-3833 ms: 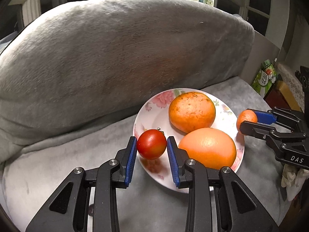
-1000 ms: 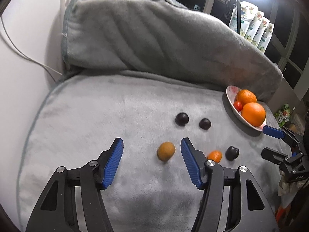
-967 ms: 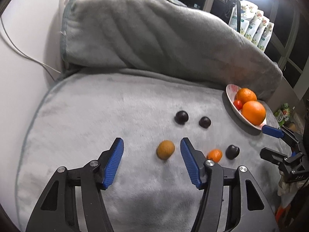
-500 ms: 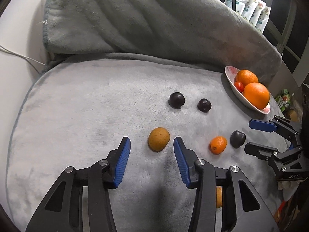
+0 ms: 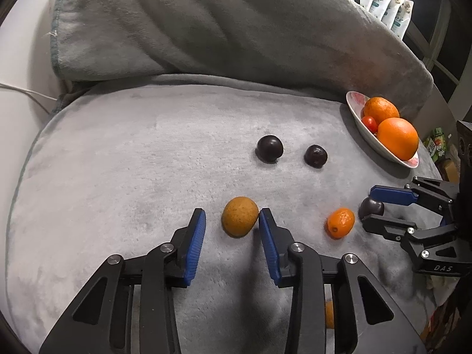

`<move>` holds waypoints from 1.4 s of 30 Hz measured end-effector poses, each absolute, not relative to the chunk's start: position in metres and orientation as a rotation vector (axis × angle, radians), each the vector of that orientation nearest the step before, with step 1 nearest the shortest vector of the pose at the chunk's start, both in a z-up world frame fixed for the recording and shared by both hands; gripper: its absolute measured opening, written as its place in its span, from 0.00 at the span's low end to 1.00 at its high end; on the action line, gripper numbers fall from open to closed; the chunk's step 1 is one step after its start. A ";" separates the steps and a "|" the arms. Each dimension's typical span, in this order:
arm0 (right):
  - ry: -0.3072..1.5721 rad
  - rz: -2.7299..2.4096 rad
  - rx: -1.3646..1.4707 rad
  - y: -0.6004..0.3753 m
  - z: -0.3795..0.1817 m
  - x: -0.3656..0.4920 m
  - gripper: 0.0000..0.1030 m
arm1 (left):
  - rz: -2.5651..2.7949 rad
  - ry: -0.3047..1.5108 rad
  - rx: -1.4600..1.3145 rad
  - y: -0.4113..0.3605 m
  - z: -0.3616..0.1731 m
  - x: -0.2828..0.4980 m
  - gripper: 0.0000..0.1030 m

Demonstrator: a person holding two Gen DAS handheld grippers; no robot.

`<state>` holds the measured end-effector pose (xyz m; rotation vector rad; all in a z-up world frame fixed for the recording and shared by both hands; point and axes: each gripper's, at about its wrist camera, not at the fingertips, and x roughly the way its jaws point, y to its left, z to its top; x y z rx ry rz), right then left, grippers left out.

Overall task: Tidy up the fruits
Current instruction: 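Grasp the dark plum with the right gripper while the left gripper grasps the brown kiwi, then carry the plum and kiwi onto the plate and open both grippers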

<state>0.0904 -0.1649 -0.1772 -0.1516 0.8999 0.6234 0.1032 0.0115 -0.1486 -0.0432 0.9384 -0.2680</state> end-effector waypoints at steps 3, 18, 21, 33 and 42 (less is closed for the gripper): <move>0.904 0.624 -0.146 -0.165 -0.178 0.092 0.43 | -0.278 0.942 -0.044 0.009 -0.150 0.104 0.30; 0.903 0.631 -0.117 -0.170 -0.174 0.089 0.26 | -0.277 0.941 -0.065 0.010 -0.149 0.103 0.23; 0.895 0.625 -0.103 -0.173 -0.171 0.087 0.26 | -0.278 0.932 -0.069 0.012 -0.146 0.101 0.23; 0.845 0.605 -0.041 -0.198 -0.154 0.077 0.25 | -0.295 0.899 -0.063 0.006 -0.132 0.093 0.23; 0.810 0.556 0.015 -0.235 -0.139 0.073 0.25 | -0.344 0.883 -0.064 -0.008 -0.121 0.091 0.23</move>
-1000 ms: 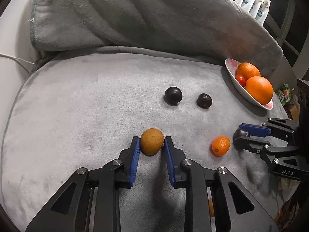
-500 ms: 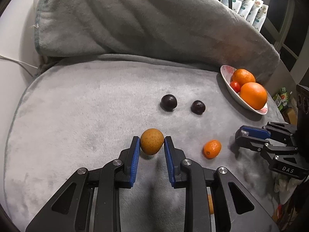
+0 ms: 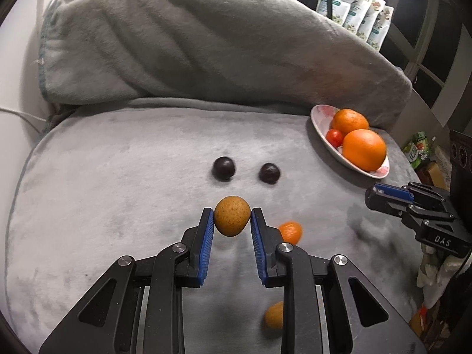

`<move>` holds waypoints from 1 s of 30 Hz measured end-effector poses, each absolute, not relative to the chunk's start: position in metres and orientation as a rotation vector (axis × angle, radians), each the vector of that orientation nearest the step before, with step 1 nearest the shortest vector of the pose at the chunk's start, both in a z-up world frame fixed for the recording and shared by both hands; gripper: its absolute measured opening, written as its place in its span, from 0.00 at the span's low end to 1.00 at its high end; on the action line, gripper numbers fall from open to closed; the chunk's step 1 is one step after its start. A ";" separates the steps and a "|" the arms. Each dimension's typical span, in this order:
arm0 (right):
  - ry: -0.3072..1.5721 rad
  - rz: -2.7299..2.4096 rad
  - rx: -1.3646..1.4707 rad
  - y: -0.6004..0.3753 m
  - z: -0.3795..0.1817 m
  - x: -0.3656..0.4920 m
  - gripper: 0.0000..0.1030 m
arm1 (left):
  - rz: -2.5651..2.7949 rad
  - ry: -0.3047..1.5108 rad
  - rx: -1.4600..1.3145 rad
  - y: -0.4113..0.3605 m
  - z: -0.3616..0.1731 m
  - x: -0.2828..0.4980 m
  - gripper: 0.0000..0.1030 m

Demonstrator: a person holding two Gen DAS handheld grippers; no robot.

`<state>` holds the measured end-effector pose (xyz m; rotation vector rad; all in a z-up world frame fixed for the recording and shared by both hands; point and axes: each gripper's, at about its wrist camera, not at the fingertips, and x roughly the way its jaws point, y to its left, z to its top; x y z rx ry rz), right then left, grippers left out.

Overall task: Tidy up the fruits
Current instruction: 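Carry the plum and kiwi onto the plate and open both grippers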

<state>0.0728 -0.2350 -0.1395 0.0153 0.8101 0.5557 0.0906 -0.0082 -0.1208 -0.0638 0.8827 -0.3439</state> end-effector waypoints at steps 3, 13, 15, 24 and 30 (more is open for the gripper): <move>0.794 0.535 0.031 -0.249 -0.134 0.070 0.25 | -0.361 0.876 -0.061 -0.015 -0.117 0.090 0.23; 0.761 0.461 0.078 -0.294 -0.121 0.071 0.25 | -0.427 0.858 -0.040 -0.049 -0.107 0.093 0.23; 0.753 0.444 0.086 -0.303 -0.118 0.071 0.25 | -0.439 0.857 -0.034 -0.056 -0.105 0.094 0.23; 0.725 0.381 0.113 -0.338 -0.108 0.079 0.25 | -0.489 0.849 -0.024 -0.084 -0.095 0.109 0.23; 0.726 0.355 0.118 -0.355 -0.110 0.089 0.25 | -0.521 0.842 0.000 -0.107 -0.088 0.125 0.23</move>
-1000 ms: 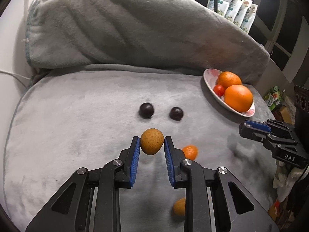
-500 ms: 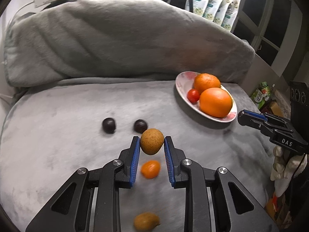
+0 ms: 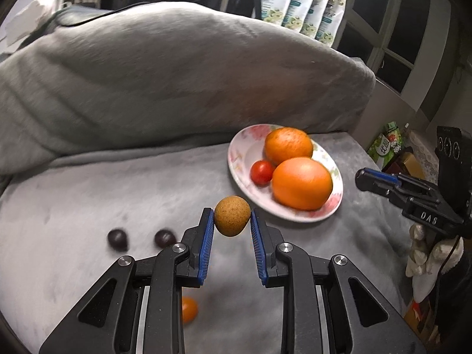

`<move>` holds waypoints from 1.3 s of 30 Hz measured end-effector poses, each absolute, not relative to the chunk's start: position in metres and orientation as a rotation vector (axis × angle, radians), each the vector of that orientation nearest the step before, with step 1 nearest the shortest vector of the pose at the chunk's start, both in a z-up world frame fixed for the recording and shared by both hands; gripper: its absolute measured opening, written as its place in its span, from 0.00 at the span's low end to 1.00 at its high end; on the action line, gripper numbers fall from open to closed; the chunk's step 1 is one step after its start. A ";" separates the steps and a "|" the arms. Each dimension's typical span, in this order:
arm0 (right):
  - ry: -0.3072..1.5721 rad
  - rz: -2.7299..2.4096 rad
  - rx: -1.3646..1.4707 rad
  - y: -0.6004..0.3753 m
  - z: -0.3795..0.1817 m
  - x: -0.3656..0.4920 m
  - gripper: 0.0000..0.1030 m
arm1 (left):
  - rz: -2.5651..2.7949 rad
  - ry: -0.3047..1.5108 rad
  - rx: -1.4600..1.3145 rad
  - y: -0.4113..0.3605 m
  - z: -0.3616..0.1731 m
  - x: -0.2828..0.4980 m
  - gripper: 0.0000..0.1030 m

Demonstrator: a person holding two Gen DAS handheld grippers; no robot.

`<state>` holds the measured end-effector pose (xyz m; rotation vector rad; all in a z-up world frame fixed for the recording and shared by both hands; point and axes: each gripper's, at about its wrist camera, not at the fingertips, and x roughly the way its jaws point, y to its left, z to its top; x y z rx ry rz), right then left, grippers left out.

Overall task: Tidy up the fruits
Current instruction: 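Carry the plum and kiwi onto the plate and open both grippers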

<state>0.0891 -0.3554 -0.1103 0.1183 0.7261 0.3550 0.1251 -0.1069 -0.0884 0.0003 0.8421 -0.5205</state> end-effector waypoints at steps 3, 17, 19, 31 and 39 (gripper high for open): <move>0.733 0.351 0.121 -0.360 -0.115 0.093 0.25 | -0.535 0.843 0.015 -0.121 -0.087 0.137 0.23; 0.752 0.348 0.147 -0.377 -0.132 0.118 0.25 | -0.529 0.868 0.089 -0.167 -0.093 0.191 0.23; 0.753 0.349 0.153 -0.380 -0.134 0.121 0.25 | -0.529 0.873 0.100 -0.172 -0.094 0.196 0.23; 0.751 0.356 0.144 -0.383 -0.135 0.137 0.25 | -0.518 0.896 0.096 -0.180 -0.101 0.211 0.23; 0.757 0.355 0.133 -0.380 -0.136 0.142 0.26 | -0.516 0.902 0.086 -0.180 -0.100 0.211 0.23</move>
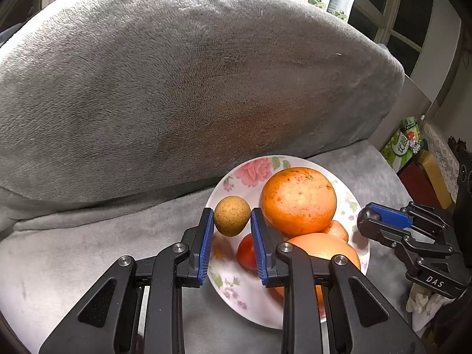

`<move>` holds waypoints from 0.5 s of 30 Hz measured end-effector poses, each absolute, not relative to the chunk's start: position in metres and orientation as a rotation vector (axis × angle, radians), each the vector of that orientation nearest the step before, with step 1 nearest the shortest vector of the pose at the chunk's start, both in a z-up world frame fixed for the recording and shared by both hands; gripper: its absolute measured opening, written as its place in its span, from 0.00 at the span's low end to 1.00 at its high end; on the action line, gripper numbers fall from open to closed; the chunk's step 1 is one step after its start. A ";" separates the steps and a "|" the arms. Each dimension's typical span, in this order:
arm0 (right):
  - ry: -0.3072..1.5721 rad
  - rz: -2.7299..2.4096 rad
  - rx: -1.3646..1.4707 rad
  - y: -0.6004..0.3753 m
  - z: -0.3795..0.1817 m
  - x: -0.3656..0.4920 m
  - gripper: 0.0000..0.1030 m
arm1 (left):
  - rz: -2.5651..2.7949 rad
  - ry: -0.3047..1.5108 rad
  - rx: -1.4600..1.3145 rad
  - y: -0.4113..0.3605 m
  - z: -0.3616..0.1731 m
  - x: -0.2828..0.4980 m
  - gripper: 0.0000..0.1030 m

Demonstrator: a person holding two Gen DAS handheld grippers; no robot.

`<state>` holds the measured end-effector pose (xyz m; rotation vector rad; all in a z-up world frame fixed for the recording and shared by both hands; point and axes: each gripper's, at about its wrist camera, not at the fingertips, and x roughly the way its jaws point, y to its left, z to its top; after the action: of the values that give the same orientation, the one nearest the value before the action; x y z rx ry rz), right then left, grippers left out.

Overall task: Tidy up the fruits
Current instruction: 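Carry the plum and kiwi onto the plate and open both grippers, then withdraw both grippers from the plate toward the kumquat and second kiwi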

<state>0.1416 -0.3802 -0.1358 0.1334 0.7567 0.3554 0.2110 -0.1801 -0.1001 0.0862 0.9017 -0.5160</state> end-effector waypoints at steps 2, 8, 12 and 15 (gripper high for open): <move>0.757 0.353 0.134 -0.380 -0.136 0.142 0.26 | -0.518 0.901 0.080 -0.181 -0.100 0.211 0.23; 0.755 0.358 0.121 -0.377 -0.138 0.142 0.26 | -0.525 0.900 0.078 -0.180 -0.097 0.210 0.28; 0.733 0.349 0.118 -0.379 -0.136 0.140 0.59 | -0.527 0.895 0.074 -0.180 -0.094 0.209 0.39; 0.706 0.348 0.118 -0.380 -0.131 0.135 0.64 | -0.523 0.887 0.069 -0.178 -0.092 0.208 0.52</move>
<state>0.1348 -0.3798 -0.1310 0.1181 0.7063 0.3480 0.2075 -0.1780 -0.0917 0.0686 0.8872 -0.5235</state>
